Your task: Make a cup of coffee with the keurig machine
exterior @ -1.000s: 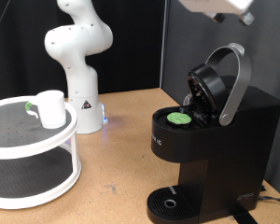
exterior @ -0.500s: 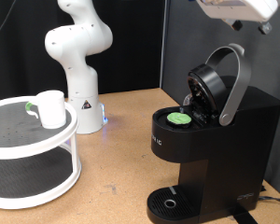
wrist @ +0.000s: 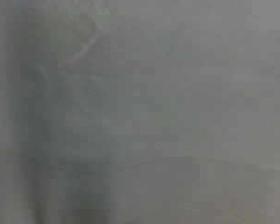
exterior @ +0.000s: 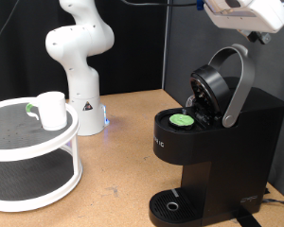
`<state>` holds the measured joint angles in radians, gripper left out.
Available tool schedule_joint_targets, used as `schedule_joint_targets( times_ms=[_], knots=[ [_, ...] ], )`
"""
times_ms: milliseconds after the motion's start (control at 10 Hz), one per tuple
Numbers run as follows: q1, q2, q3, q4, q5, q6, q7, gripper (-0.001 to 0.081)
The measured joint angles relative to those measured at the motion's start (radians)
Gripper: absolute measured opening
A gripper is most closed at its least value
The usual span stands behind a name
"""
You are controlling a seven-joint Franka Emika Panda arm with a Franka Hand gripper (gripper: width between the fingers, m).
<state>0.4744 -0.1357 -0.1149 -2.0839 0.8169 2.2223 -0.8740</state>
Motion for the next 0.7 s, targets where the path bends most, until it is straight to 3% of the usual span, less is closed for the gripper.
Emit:
schedule_joint_targets(
  times_ms=[100, 200, 300, 400, 700],
  knots=[
    [0.0, 0.0, 0.0, -0.005, -0.015, 0.013, 0.0, 0.0322],
    [-0.001, 0.001, 0.0, -0.008, -0.032, 0.018, 0.005, 0.0132],
    [-0.004, 0.003, -0.001, -0.011, -0.043, 0.018, 0.01, 0.0132],
    [-0.005, 0.004, -0.003, -0.014, -0.048, 0.018, 0.01, 0.0027],
    [-0.012, 0.005, -0.011, -0.023, -0.051, 0.017, 0.007, 0.0002]
  ],
)
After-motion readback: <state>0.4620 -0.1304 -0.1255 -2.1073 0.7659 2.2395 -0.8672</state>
